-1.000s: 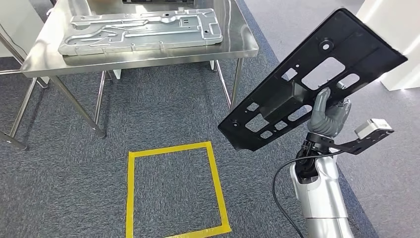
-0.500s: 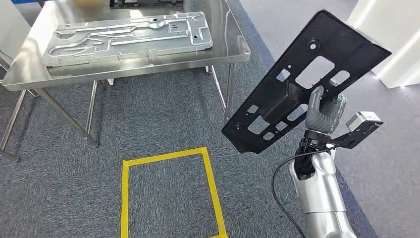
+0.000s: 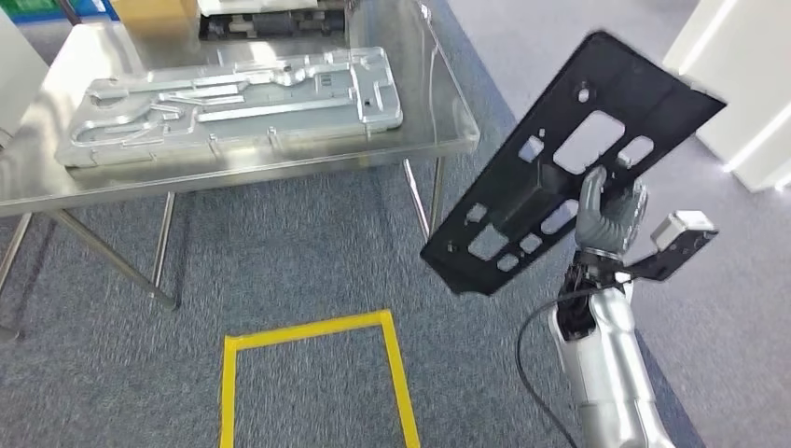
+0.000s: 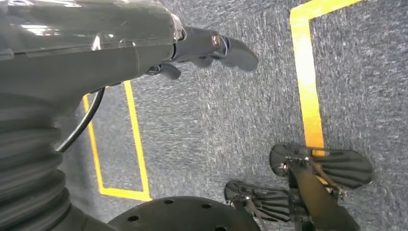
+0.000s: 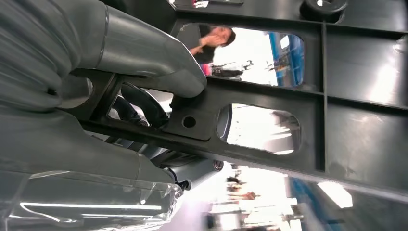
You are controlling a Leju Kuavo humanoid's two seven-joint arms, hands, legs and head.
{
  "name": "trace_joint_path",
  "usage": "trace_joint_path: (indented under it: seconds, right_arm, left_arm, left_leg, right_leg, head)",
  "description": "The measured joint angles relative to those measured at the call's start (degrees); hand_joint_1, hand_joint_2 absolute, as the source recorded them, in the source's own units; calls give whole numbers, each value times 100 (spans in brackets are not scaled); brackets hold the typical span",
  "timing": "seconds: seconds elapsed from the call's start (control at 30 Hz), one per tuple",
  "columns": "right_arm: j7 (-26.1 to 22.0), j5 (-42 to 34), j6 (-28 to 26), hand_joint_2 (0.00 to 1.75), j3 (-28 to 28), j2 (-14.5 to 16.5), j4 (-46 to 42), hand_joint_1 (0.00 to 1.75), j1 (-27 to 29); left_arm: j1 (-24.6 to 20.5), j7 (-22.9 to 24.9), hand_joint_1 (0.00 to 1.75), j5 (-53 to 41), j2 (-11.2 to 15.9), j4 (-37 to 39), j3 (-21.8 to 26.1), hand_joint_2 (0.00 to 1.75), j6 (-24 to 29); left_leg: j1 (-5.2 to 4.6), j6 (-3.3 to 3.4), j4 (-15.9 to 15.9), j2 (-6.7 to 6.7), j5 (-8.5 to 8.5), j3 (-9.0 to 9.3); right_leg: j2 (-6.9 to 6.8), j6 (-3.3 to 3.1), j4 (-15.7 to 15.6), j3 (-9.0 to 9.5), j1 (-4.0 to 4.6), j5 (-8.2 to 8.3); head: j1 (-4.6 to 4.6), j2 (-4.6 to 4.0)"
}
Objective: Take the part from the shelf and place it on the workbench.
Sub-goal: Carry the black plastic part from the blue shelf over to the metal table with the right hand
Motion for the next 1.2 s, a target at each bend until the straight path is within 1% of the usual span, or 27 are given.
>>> trace_joint_path:
  seconds: [0.03, 0.07, 0.1, 0.13, 0.17, 0.2, 0.27, 0.3, 0.33, 0.37, 0.4, 0.43, 0.47, 0.5, 0.57, 0.6, 0.67, 0.73, 0.77, 0.8, 0.83, 0.9, 0.97, 1.0, 1.07, 1.1, 1.2]
  right_arm:
    - [1, 11, 3, 175, 6, -2, -2, 175, -8]
    - [-3, 25, 8, 175, 14, -3, -2, 175, -14]
    - [-7, 37, 13, 175, 22, -5, -2, 175, -21]
    - [-4, 45, 16, 175, 31, -10, 0, 175, -23]
    - [-3, 55, 19, 175, 37, -16, 2, 175, -25]
    - [3, 64, 19, 175, 39, -23, 4, 175, -25]
    - [18, 97, 17, 175, 45, -31, 8, 175, -28]
    - [32, 115, 17, 175, 49, -33, 9, 175, -31]
    - [50, 136, 19, 175, 55, -37, 10, 175, -36]
    - [71, 159, 19, 175, 62, -40, 14, 175, -40]
    - [88, 192, 14, 175, 68, -44, 27, 175, -48]
    - [115, 250, -6, 175, 81, -51, 44, 175, -65]
    - [135, 320, -38, 175, 96, -57, 58, 175, -86]
    - [158, 408, -86, 175, 111, -66, 67, 175, -115]
    - [199, 581, -185, 175, 146, -78, 63, 175, -183]
    - [214, 653, -227, 175, 158, -82, 63, 175, -217]
    - [244, 744, -278, 175, 200, -86, 77, 175, -263]
    - [275, 803, -308, 175, 249, -86, 102, 175, -275]
    - [287, 823, -317, 175, 269, -86, 111, 175, -276]
    - [297, 840, -325, 175, 286, -86, 116, 175, -279]
    - [304, 851, -332, 175, 303, -85, 119, 175, -283]
    - [314, 861, -340, 175, 332, -85, 119, 175, -302]
    - [320, 865, -342, 175, 345, -87, 123, 175, -328]
    - [323, 866, -340, 175, 346, -89, 126, 175, -338]
    - [326, 863, -320, 175, 351, -90, 129, 175, -355]
    - [324, 860, -304, 175, 356, -94, 131, 175, -359]
    - [318, 847, -259, 175, 368, -121, 143, 175, -380]
  left_arm:
    - [-21, 1, 0, 1, 3, -1, 1, 175, 4]
    - [-41, -1, 0, 5, 6, -1, 1, 175, 7]
    - [-56, 1, 0, 10, 7, -1, 1, 175, 9]
    - [-66, 2, 0, 18, 8, -1, 1, 175, 12]
    - [-72, 5, 0, 26, 8, -1, 2, 175, 13]
    - [-72, 9, 0, 34, 7, -1, 3, 175, 14]
    - [-63, 14, 0, 50, -1, -1, 8, 175, 15]
    - [-57, 17, 0, 61, -8, -1, 10, 175, 11]
    - [-53, 24, 0, 71, -20, -1, 14, 175, 9]
    - [-43, 34, 0, 81, -31, -1, 19, 175, 7]
    - [-41, 46, 0, 90, -44, 1, 24, 175, 5]
    - [-48, 58, 0, 96, -57, 2, 28, 175, 5]
    - [-54, 69, 0, 100, -63, 3, 31, 175, 7]
    - [-68, 75, 0, 103, -69, 4, 33, 175, 7]
    - [-83, 81, 0, 109, -74, 4, 34, 175, 8]
    - [-90, 79, 0, 112, -75, 4, 34, 175, 8]
    - [-96, 76, 0, 114, -79, 4, 33, 175, 9]
    - [-89, 75, 0, 108, -85, 4, 33, 175, 9]
    - [-84, 75, 0, 106, -89, 4, 33, 175, 9]
    - [-81, 74, 0, 102, -90, 4, 34, 175, 7]
    - [-80, 73, 0, 98, -90, 4, 34, 175, 3]
    - [-83, 73, 0, 95, -91, 4, 34, 175, -4]
    - [-101, 78, 0, 95, -92, 4, 34, 175, -10]
    - [-106, 80, 0, 96, -92, 4, 34, 175, -13]
    - [-106, 83, 0, 101, -93, 4, 35, 175, -17]
    - [-105, 84, 0, 107, -97, 4, 36, 175, -18]
    - [-105, 84, 0, 137, -115, 4, 37, 175, -21]
  left_leg:
    - [-15, 33, -67, -2, -55, 100]
    - [-11, 74, -133, -6, -125, 222]
    - [3, 99, -180, -9, -197, 353]
    - [24, 114, -213, -13, -282, 484]
    - [36, 125, -226, -20, -381, 610]
    - [45, 123, -231, -30, -483, 736]
    - [62, 107, -231, -57, -699, 1017]
    - [72, 91, -230, -68, -812, 1167]
    - [82, 71, -229, -78, -933, 1323]
    - [89, 48, -228, -84, -1052, 1444]
    - [91, 23, -199, -90, -1174, 1553]
    - [91, -10, -185, -97, -1278, 1594]
    - [94, -46, -192, -95, -1352, 1607]
    - [104, -82, -193, -92, -1381, 1622]
    - [121, -148, -104, -73, -1312, 1573]
    - [127, -174, 114, -58, -1233, 1465]
    - [139, -215, 811, -27, -1250, 1010]
    - [154, -248, 1372, -16, -1589, 504]
    - [161, -267, 1447, -8, -1732, 340]
    - [170, -284, 1356, 9, -1734, 256]
    - [178, -295, 1119, 44, -1566, 250]
    - [178, -282, 387, 258, -887, 390]
    - [154, -218, -47, 456, -527, 497]
    - [143, -185, -84, 475, -512, 502]
    - [145, -134, -118, 385, -455, 549]
    - [149, -140, -149, 351, -423, 574]
    - [141, -158, -201, 269, -378, 624]
  right_leg:
    - [-8, 33, 190, -61, -29, 106]
    - [-21, 59, 520, -217, -43, 275]
    - [-31, 78, 922, -461, -47, 414]
    - [-43, 95, 1324, -759, -50, 458]
    - [-50, 113, 1629, -1058, -48, 361]
    - [-53, 135, 1800, -1322, -55, 126]
    - [-66, 185, 1776, -1719, -71, -438]
    - [-75, 209, 1610, -1846, -75, -563]
    - [-86, 226, 1355, -1933, -76, -462]
    - [-99, 226, 1030, -1991, -74, -55]
    - [-110, 200, 693, -2042, -63, 566]
    - [-114, 145, 461, -2081, -46, 1103]
    - [-112, 78, 328, -2115, -23, 1490]
    - [-112, 7, 284, -2133, 1, 1626]
    - [-116, -92, 243, -2060, 2, 1521]
    - [-133, -130, 189, -1989, -7, 1484]
    - [-170, -171, 104, -1829, -18, 1400]
    - [-228, -178, 76, -1683, -19, 1287]
    - [-259, -175, 75, -1608, -20, 1225]
    - [-297, -169, 77, -1525, -20, 1162]
    - [-341, -160, 78, -1437, -20, 1099]
    - [-440, -126, 83, -1258, -14, 982]
    - [-516, -59, 91, -1149, 7, 891]
    - [-548, -21, 94, -1116, 17, 855]
    - [-608, 49, 70, -1055, 24, 804]
    - [-612, 7, 40, -1028, 22, 804]
    - [-596, -256, 0, -998, 24, 808]
  head:
    - [1, 0]
    - [0, 0]
    - [-1, 0]
    - [-1, 0]
    - [-2, 0]
    - [-2, 0]
    - [-2, 0]
    - [-2, 0]
    - [-2, 0]
    - [-1, 0]
    - [0, 0]
    - [1, 0]
    - [2, 0]
    - [2, 0]
    - [5, 0]
    - [7, 0]
    - [9, 0]
    - [9, 0]
    - [9, 0]
    - [9, 0]
    - [9, 0]
    - [9, 0]
    - [9, 0]
    - [9, 0]
    - [9, 0]
    - [9, 0]
    - [8, 0]
